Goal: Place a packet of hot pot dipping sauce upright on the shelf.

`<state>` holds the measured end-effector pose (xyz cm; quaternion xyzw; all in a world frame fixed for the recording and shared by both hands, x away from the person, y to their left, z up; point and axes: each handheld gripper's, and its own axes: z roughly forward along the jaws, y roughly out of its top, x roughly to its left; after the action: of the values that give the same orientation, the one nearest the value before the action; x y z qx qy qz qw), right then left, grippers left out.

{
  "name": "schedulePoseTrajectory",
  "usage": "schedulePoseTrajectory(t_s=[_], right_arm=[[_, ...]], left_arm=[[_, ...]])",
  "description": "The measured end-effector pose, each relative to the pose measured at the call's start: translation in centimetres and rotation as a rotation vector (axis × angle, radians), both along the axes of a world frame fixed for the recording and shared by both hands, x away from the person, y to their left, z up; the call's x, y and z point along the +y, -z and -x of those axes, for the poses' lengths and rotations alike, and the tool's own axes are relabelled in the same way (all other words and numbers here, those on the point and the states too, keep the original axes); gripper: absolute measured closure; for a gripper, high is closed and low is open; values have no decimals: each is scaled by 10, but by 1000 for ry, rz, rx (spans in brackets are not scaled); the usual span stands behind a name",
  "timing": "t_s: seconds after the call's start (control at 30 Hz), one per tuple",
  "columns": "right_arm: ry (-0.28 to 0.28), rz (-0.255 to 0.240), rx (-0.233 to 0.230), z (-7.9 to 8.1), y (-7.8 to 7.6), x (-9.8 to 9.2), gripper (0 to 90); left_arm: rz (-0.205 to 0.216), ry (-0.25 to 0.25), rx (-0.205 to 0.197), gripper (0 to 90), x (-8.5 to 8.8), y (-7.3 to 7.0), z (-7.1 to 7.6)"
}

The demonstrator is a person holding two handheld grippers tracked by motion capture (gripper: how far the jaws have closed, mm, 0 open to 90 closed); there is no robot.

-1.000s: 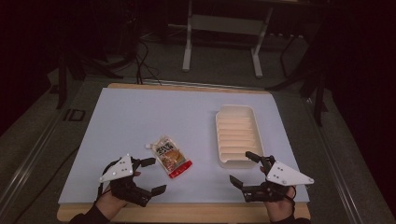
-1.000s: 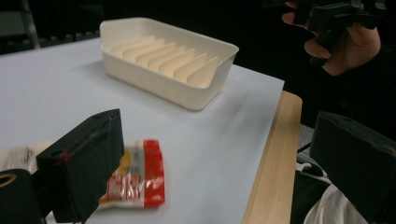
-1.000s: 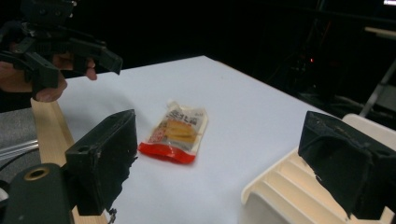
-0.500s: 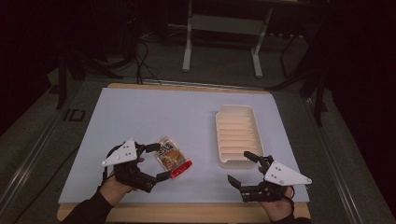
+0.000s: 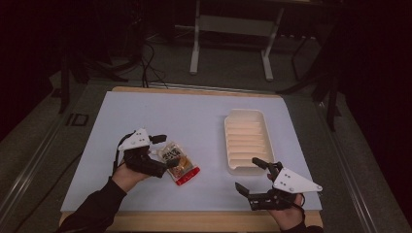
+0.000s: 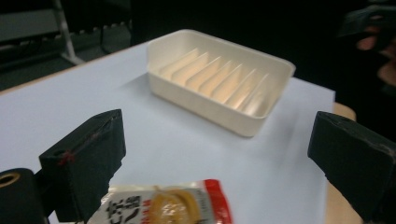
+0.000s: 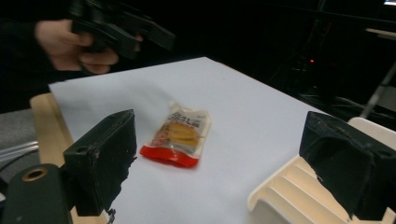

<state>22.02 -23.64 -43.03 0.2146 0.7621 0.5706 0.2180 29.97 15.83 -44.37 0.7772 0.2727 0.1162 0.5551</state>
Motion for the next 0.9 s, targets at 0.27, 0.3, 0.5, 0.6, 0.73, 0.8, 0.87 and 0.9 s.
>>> schedulePoseTrajectory(t_s=[0.27,0.3,0.5,0.6,0.73,0.8,0.87,0.9], right_arm=[[21,39,-21,2,0,1,118],[23,32,-20,2,0,0,119],[23,34,-29,3,0,0,120],[23,42,-29,3,0,1,120],[29,29,-29,3,0,-1,121],[25,22,-19,2,0,-2,121],[24,27,-18,2,1,-1,121],[22,29,-16,2,1,-1,121]], left_arm=[[-40,-51,36,63,-1,20,-34],[-43,-58,43,63,-1,24,-37],[-40,-69,91,144,2,39,-55],[-65,-83,97,190,3,47,-62],[-87,-112,110,223,8,57,-70],[-102,-121,126,234,10,62,-74],[-120,-127,142,277,13,68,-79],[-121,-124,155,278,15,71,-81]])
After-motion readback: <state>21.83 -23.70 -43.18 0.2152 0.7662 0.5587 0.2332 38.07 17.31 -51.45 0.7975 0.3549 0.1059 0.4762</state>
